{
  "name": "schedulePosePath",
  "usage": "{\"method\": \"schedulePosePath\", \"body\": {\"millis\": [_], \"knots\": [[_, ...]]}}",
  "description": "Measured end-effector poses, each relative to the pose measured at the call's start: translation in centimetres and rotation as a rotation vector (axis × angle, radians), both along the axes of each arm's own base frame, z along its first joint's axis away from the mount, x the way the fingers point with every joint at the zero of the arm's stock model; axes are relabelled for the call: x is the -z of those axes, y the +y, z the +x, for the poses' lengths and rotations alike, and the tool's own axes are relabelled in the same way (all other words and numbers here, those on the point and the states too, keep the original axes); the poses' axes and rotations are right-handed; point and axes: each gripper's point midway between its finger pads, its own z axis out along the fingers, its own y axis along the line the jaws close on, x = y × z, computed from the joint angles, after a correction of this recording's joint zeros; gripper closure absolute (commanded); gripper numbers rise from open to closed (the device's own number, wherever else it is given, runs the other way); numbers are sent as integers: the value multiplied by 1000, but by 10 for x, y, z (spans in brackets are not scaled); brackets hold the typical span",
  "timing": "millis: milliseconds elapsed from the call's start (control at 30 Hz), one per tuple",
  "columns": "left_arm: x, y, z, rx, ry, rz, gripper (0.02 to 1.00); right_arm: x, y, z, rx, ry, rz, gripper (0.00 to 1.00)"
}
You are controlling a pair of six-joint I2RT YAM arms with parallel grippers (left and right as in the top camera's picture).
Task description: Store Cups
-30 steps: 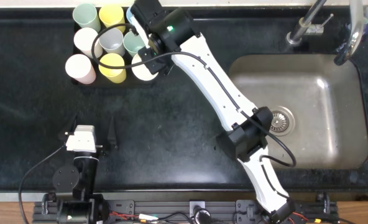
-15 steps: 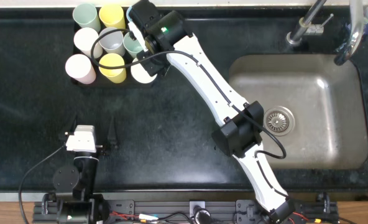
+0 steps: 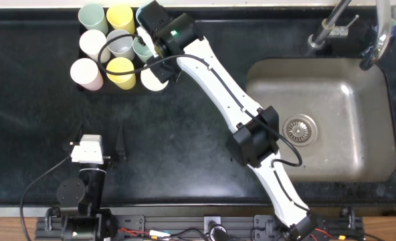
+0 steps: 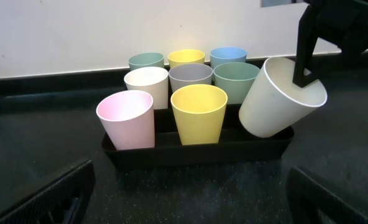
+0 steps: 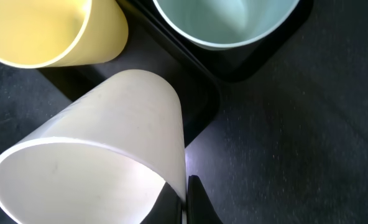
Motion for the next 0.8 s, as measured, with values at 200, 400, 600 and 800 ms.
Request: {"method": "schedulePosePath", "body": {"millis": [200, 400, 600, 800], "knots": [[0, 0, 0, 0, 0, 0, 18, -1, 3, 4, -6, -19, 12, 958], [0, 0, 0, 0, 0, 0, 18, 3, 2, 5, -15, -22, 1, 956], [0, 0, 0, 0, 0, 0, 20, 13, 0, 2, -22, -1, -18, 956], [0, 0, 0, 0, 0, 0, 18, 16, -1, 1, -26, 4, -25, 958]]}}
